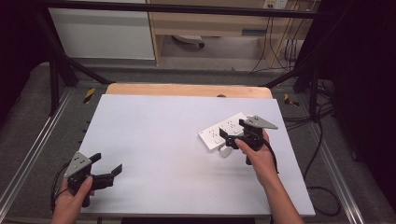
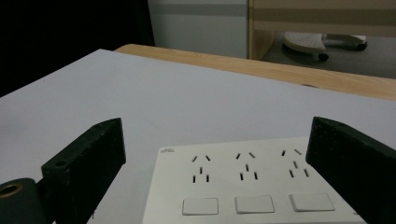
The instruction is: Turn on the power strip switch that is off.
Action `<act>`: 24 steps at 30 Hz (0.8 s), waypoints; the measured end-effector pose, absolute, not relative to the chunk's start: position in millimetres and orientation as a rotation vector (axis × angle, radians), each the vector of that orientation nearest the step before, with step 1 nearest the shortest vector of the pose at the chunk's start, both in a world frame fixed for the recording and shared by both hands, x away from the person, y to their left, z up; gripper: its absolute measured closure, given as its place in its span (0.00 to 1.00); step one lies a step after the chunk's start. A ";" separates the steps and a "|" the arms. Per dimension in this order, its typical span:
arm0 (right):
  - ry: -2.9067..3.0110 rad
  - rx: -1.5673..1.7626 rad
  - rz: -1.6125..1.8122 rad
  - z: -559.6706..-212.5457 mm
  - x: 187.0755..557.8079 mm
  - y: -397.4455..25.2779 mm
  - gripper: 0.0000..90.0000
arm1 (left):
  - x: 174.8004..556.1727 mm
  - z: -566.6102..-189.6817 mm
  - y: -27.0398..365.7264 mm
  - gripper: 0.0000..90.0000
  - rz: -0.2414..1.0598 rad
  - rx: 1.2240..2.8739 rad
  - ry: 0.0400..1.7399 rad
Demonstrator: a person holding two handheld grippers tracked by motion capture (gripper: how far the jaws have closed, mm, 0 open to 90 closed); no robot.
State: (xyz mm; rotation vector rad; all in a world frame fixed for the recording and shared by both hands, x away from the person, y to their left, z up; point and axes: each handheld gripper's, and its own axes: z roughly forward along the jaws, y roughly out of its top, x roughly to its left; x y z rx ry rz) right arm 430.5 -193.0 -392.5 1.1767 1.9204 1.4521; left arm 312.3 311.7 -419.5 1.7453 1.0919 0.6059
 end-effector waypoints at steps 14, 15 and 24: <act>1.890 1.160 1.459 -380.7 419.1 -217.5 0.07 | 312.4 -419.5 312.0 0.06 0.606 1.744 1.096; 1.890 1.160 1.459 -380.7 419.1 -217.5 0.07 | 312.5 -419.5 312.0 0.06 0.606 1.744 1.096; 1.881 1.157 1.465 -375.1 409.5 -234.2 0.07 | 312.5 -419.4 312.5 0.06 0.610 1.739 1.100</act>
